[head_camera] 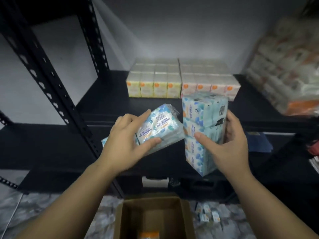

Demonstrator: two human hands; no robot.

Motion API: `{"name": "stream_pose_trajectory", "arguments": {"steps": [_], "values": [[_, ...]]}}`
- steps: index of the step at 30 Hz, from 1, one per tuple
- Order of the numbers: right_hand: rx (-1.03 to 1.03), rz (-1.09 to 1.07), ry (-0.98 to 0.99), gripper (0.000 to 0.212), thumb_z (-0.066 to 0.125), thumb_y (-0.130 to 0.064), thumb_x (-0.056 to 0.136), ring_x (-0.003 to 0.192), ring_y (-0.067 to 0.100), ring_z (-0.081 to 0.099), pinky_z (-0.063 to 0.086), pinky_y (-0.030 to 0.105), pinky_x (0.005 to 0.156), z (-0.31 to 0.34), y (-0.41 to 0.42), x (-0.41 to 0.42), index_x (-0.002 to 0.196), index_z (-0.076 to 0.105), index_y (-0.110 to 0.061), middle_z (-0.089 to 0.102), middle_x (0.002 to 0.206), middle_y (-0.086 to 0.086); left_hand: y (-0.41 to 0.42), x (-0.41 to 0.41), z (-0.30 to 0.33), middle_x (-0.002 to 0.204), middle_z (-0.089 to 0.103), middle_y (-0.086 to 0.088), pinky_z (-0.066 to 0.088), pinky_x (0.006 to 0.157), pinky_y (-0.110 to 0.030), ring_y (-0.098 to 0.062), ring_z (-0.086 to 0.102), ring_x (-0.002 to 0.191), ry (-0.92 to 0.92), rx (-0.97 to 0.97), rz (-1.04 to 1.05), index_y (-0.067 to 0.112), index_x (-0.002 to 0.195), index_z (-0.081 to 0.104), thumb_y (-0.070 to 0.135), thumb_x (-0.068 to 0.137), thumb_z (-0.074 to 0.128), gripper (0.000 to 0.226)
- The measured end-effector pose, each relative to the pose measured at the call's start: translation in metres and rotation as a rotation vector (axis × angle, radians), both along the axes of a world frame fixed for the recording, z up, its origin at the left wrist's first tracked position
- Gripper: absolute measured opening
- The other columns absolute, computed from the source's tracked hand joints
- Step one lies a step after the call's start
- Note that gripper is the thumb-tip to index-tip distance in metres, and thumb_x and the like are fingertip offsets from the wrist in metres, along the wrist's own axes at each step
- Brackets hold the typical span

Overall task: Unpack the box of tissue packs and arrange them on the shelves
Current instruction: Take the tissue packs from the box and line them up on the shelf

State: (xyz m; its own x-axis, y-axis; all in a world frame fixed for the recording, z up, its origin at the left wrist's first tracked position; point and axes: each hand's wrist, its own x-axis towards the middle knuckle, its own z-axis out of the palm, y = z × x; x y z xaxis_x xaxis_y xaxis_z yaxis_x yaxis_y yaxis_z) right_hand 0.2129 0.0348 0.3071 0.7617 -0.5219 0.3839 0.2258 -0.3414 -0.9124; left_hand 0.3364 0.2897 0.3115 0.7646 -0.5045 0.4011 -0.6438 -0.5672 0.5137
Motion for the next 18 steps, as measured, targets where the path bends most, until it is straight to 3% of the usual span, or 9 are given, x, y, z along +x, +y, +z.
{"name": "stream_pose_trajectory", "arguments": {"steps": [8,13,18], "values": [[-0.053,-0.098,-0.105,0.077,0.092,-0.020,0.076,0.121,0.005,0.065,0.058,0.044,0.098,0.064,0.011,0.057,0.126,0.051,-0.061,0.066,0.132,-0.014,-0.005,0.101,0.058,0.126,0.045,0.011,0.036,0.109,-0.040,-0.013,0.039,0.114,-0.159,0.174,-0.094,0.038,0.160,0.028,0.081,0.086,0.039,0.086],[-0.035,-0.182,-0.099,0.074,0.092,-0.024,0.077,0.119,0.004,0.066,0.059,0.044,0.097,0.068,0.008,0.079,0.128,0.051,-0.058,0.068,0.131,-0.013,-0.012,0.144,0.054,0.138,0.044,0.004,0.029,0.109,-0.037,-0.016,0.036,0.120,-0.117,0.361,-0.127,0.040,0.162,0.020,0.084,0.087,0.030,0.088],[-0.025,-0.184,-0.073,0.074,0.092,-0.024,0.077,0.117,0.002,0.067,0.059,0.040,0.096,0.064,-0.002,0.095,0.133,0.050,-0.051,0.069,0.130,-0.013,-0.023,0.165,0.044,0.145,0.046,0.004,0.025,0.115,-0.041,-0.018,0.037,0.131,-0.142,0.509,-0.172,0.047,0.159,0.025,0.084,0.083,0.013,0.085]]}}
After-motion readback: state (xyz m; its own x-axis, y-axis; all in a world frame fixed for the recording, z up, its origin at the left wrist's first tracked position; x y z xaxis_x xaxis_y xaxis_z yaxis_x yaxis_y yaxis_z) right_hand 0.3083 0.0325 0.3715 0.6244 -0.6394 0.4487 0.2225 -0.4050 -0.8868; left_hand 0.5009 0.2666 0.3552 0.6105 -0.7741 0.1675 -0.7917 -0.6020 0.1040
